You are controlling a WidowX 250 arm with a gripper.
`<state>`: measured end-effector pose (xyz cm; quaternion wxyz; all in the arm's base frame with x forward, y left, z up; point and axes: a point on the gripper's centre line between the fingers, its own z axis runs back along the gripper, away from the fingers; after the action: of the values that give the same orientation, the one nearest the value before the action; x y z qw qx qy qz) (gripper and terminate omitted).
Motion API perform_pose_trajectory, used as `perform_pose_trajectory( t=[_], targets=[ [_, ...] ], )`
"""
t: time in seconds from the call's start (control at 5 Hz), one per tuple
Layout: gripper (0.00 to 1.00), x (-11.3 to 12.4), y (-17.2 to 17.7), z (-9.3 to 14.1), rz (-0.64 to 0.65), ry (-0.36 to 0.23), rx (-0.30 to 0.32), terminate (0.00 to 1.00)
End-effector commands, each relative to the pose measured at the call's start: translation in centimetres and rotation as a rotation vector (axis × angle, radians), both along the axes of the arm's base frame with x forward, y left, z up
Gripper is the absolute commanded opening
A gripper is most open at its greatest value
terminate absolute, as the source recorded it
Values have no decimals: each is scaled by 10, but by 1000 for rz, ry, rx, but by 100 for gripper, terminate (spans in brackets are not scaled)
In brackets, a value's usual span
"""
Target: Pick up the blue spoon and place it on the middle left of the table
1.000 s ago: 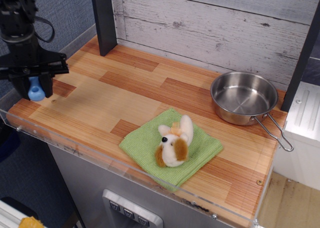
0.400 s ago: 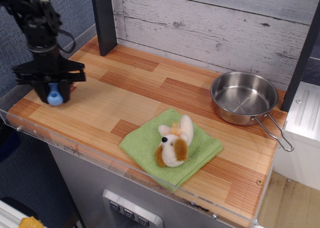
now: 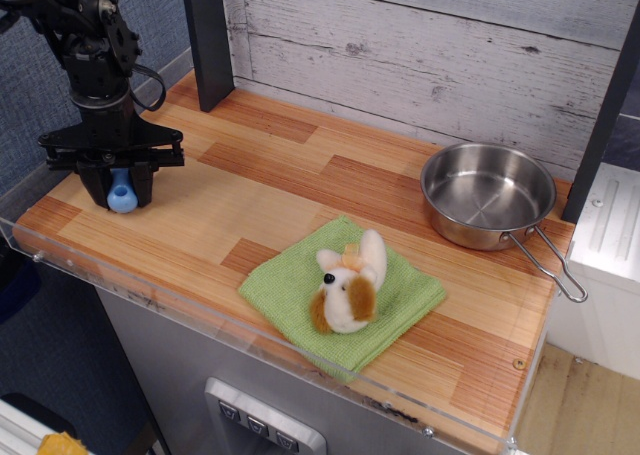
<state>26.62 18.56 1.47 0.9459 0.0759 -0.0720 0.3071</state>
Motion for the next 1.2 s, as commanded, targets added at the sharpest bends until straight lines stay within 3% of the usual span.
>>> perform_pose_trajectory(
  t=[0.0, 0.4, 0.6, 1.0],
  targets=[
    [100, -1, 1, 11, 37, -5, -43, 0],
    [100, -1, 2, 20, 49, -7, -44, 0],
    [100, 10, -5, 46, 22, -80, -45, 0],
    [100, 30, -37, 88, -121, -134, -61, 0]
  ],
)
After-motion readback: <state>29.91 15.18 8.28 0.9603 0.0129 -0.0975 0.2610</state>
